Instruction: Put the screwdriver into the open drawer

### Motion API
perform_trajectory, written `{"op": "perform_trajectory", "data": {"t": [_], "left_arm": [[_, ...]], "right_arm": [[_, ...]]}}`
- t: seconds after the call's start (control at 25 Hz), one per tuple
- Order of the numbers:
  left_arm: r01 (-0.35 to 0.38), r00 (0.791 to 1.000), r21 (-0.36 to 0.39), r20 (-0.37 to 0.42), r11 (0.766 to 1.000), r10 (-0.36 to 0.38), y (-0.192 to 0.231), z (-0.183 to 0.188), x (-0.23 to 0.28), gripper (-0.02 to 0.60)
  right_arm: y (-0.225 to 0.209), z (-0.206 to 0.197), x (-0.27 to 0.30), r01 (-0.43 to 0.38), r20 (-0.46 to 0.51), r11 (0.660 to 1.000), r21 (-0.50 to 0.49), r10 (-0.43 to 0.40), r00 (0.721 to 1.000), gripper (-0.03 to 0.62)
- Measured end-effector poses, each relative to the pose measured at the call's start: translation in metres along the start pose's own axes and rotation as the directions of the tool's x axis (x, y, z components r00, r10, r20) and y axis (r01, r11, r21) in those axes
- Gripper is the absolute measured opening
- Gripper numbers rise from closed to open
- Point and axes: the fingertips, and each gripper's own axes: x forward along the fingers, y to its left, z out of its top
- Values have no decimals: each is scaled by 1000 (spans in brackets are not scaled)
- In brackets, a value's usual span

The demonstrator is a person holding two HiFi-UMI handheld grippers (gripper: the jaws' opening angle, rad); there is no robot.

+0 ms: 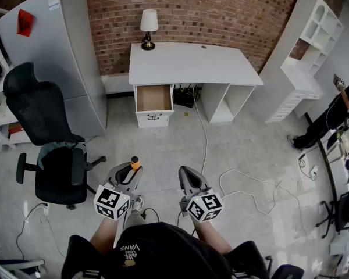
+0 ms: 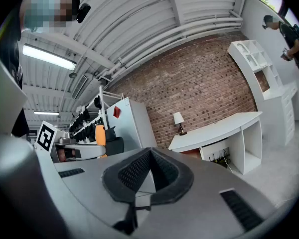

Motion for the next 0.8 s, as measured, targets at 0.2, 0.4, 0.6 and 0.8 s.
{"op": "perform_trajectory", "data": {"t": [0.2, 0.4, 0.6, 0.8], "left_arm": [[10, 1000, -10, -8, 1000, -10, 9, -3, 12, 89], [27, 1000, -26, -11, 999, -27, 30, -4, 24, 89], [55, 998, -30, -17, 998, -56, 66, -4, 43, 89], [112, 993, -30, -34, 993, -113, 112, -3, 62, 89]], "right_arm": [[-4, 7, 14, -16, 39, 1000, 16, 16, 999, -3], [-3, 6, 40, -10, 9, 1000, -21, 11, 1000, -3], [-10, 8, 79, 31, 8, 999, -26, -31, 999, -3], [-13, 11, 128, 86, 12, 996, -31, -86, 996, -3]]}}
